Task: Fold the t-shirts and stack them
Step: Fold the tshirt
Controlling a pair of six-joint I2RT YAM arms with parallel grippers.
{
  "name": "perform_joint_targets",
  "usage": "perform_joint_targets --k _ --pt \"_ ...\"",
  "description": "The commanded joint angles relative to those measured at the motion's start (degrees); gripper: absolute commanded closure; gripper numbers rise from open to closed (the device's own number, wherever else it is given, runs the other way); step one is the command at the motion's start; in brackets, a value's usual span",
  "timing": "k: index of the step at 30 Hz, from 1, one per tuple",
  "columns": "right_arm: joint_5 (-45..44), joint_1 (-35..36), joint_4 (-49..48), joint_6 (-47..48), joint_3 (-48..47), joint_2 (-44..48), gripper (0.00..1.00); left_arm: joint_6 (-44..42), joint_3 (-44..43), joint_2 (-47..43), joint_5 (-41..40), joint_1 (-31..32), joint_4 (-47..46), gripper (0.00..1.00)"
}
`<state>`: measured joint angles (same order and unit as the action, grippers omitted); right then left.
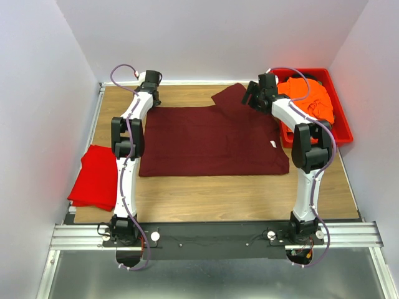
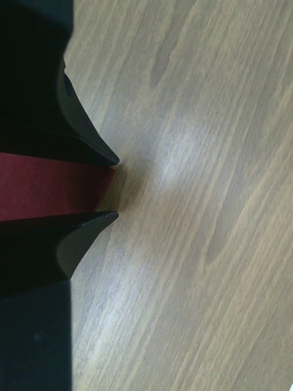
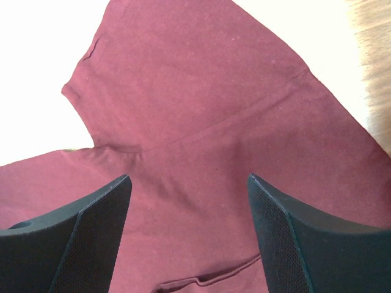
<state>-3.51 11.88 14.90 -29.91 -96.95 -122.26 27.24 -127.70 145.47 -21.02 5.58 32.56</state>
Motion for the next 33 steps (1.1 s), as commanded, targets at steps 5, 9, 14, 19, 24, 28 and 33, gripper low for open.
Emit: perform_joint_targets --k 5,9,14,19,24,28,33 --pt "1.40 -0.19 -1.01 1.26 -1.75 -2.46 0.18 -0.79 0.26 0.78 1.94 -0.31 1.02 0.71" --pt "0.43 -0.19 -1.10 2.92 -5.61 -5.79 0.18 -0.44 2.80 -0.79 1.59 -0.49 0.32 0.92" --pt "-3.16 -0.28 -0.92 7.05 -14.12 -12.81 0.17 -0.88 5.35 -2.73 1.59 -1.19 -1.61 1.00" --pt "-8.60 -0.36 -0.75 9.69 -20.38 -17.75 0.17 -1.49 7.29 -4.05 2.65 -1.45 -3.02 1.00" --pt "-13.89 -0.37 -0.66 12.42 -24.07 -20.38 0.18 -1.58 7.73 -4.58 2.73 -1.63 -3.29 1.00" --pt "-17.85 -0.45 -0.75 14.79 -24.87 -20.92 0.20 -1.67 7.73 -4.32 3.00 -2.15 -3.38 1.00" --pt "-20.05 -0.63 -0.66 15.32 -23.03 -20.22 0.28 -1.49 7.82 -4.14 3.52 -2.68 -3.46 1.00"
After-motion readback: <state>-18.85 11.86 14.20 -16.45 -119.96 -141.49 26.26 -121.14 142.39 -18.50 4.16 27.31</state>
